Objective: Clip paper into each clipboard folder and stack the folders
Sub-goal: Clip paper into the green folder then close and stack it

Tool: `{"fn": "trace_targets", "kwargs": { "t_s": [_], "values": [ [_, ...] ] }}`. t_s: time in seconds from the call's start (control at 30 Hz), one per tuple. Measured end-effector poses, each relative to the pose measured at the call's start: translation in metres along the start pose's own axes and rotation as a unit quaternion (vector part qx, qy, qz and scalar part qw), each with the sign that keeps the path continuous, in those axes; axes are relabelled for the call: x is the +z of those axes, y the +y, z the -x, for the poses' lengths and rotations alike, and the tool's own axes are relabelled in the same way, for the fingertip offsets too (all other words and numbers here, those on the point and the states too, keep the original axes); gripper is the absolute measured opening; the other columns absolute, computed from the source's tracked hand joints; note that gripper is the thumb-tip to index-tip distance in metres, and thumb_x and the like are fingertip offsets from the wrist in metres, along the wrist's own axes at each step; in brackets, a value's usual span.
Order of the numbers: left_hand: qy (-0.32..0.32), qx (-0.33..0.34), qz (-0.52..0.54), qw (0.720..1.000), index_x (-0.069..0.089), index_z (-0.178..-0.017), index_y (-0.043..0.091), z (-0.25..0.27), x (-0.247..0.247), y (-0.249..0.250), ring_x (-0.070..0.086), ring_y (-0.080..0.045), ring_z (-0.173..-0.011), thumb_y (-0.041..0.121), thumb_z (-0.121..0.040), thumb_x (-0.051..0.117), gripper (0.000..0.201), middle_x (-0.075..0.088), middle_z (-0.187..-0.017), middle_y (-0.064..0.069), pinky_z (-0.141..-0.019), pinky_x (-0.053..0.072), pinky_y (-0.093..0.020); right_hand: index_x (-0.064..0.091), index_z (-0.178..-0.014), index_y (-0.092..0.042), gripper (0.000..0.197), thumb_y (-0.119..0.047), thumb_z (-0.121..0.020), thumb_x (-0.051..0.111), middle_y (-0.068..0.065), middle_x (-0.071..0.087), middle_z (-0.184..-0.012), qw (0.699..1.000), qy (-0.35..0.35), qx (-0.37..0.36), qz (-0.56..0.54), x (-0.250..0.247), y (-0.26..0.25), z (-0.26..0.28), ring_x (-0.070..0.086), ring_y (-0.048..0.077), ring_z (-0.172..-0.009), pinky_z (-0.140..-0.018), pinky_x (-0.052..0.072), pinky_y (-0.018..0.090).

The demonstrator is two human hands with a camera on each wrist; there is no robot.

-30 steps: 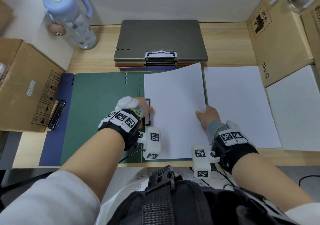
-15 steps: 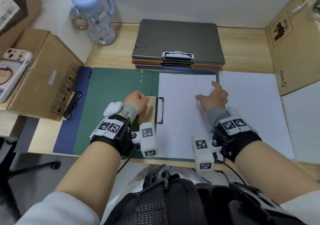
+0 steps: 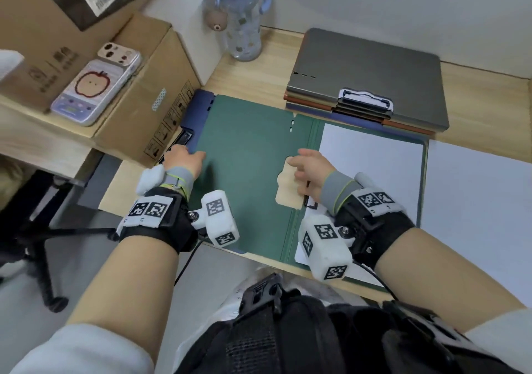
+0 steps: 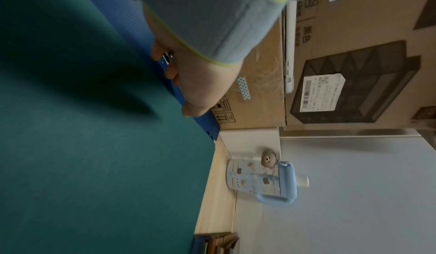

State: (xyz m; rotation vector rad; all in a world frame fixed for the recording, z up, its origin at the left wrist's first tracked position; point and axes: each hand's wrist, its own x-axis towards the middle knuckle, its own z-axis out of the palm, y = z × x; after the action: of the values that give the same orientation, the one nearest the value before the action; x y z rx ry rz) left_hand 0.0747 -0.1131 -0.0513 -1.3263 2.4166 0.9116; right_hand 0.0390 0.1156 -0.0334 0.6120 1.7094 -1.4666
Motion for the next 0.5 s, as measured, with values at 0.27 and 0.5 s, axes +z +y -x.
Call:
{"fn": "trace_targets", "kwargs": {
  "t_s": [0.27,0.5],
  "values": [
    [-0.047,-0.031,0.017,0.998,0.05,-0.073,0.016,-0.012,-0.009,-0.012,0.049,-0.031,-0.09,0.018,-0.089,0.053,0.017,0.051,-0.074,-0.006,-0.08,0.036,-0.028,0.041,-0.134,-0.023,0.045,-0.017,-0.092,0.056,0.004,0.041,-0.122,0.999,-0.015,0.043,-0.026,0.013,0.004,-0.005,0.047,0.022,-0.109,-0.097,0.041,0.051],
    [-0.081,-0.033,-0.005,0.996,0.055,-0.08,0.011,-0.01,-0.017,-0.009,0.047,-0.029,-0.08,0.016,-0.088,0.051,0.01,0.054,-0.087,-0.014,-0.074,0.034,-0.027,0.045,-0.079,-0.024,0.018,-0.017,-0.091,0.054,0.004,0.043,-0.088,0.996,-0.039,0.075,-0.043,0.019,0.008,-0.008,0.045,0.024,-0.093,-0.094,0.042,0.044]
  ]
}}
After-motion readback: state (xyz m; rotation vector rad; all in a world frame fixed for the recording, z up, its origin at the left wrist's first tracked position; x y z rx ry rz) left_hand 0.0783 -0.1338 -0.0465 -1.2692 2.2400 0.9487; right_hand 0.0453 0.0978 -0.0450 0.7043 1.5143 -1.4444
